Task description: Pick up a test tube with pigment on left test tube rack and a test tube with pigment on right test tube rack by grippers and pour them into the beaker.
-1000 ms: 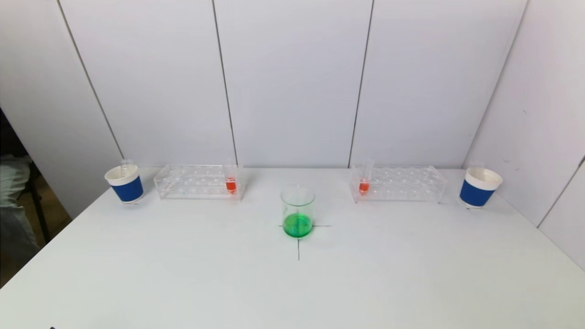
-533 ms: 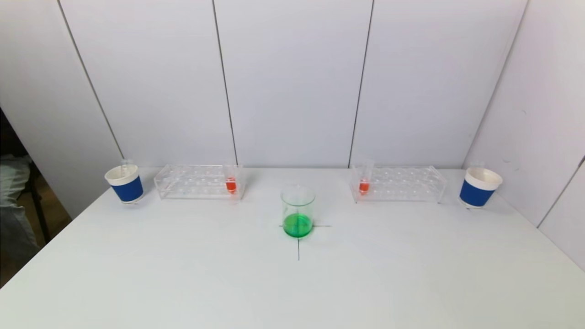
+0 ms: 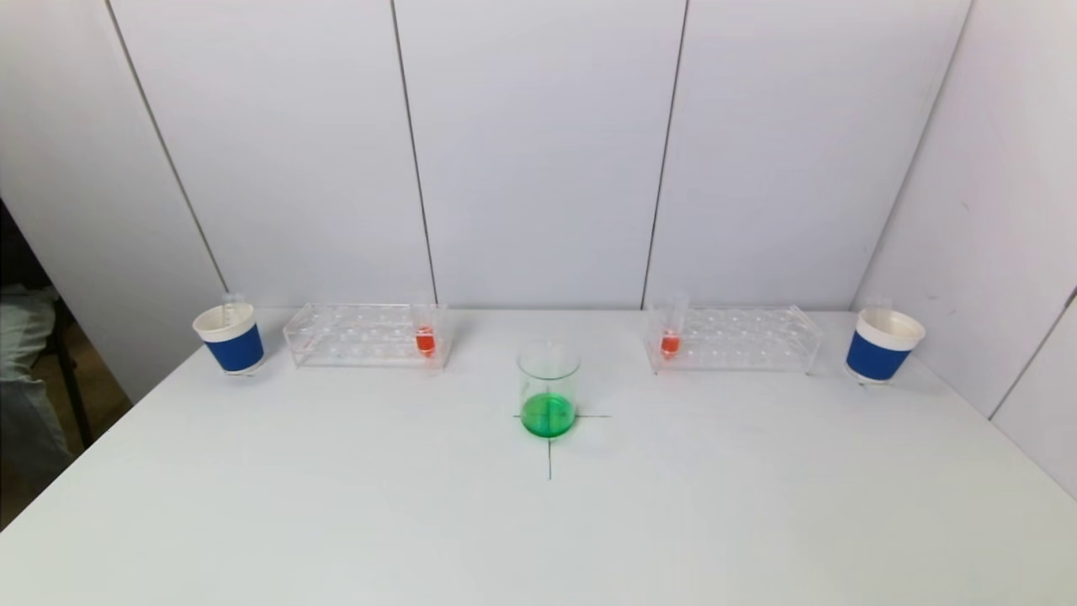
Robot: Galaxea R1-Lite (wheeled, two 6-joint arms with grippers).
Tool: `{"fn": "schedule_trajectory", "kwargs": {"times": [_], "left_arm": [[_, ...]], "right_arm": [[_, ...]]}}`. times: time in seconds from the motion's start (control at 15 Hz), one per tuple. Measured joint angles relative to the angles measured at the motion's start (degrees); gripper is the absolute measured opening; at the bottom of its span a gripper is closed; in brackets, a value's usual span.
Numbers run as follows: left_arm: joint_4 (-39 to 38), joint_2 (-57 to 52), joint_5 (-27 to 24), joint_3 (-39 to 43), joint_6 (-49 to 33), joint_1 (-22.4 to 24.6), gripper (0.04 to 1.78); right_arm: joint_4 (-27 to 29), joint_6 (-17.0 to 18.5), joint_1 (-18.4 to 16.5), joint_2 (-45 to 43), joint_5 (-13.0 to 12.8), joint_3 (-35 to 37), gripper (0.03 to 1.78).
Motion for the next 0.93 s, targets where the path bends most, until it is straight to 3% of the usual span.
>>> {"fn": "schedule_trajectory", "kwargs": {"times": [0.93], "left_arm": [[0.0, 0.0, 0.0, 0.0, 0.0, 0.0, 1.76]], "right_arm": [[0.0, 0.4, 0.0, 0.0, -0.1, 0.0, 1.77]]}}
